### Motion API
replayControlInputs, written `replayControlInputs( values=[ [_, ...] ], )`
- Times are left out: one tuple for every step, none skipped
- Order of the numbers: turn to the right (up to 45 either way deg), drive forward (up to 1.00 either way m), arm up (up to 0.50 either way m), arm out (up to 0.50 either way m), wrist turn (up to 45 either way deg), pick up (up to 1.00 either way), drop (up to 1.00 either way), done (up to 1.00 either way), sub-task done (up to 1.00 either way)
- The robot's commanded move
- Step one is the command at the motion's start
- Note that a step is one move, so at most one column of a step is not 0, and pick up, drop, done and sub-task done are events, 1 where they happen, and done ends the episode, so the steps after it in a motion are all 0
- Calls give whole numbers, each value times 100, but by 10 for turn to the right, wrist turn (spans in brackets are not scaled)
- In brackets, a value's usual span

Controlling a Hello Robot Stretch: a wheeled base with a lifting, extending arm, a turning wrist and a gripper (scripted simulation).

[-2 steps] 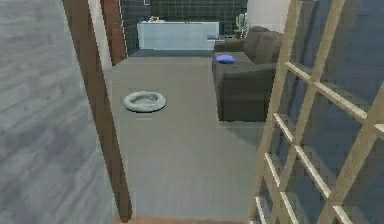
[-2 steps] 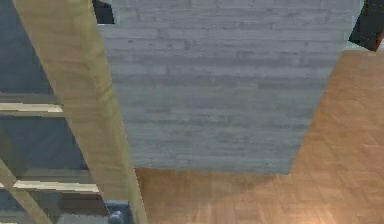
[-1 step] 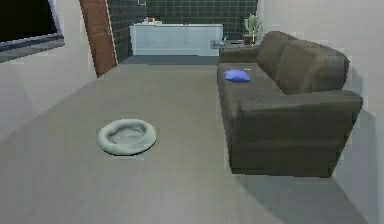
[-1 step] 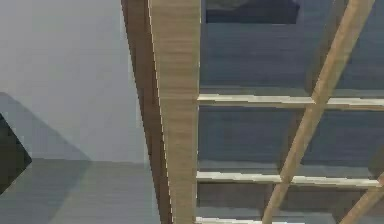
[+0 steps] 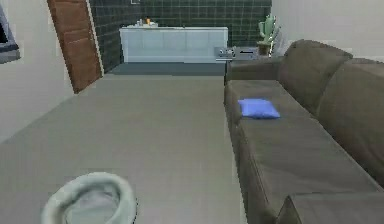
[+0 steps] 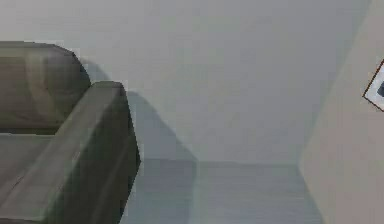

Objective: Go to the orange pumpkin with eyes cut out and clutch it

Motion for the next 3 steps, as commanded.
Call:
replayControlInputs(
  values=[
    [0,100,0,0,0,0,0,0,0],
    [0,100,0,0,0,0,0,0,0],
    [0,100,0,0,0,0,0,0,0]
  ],
)
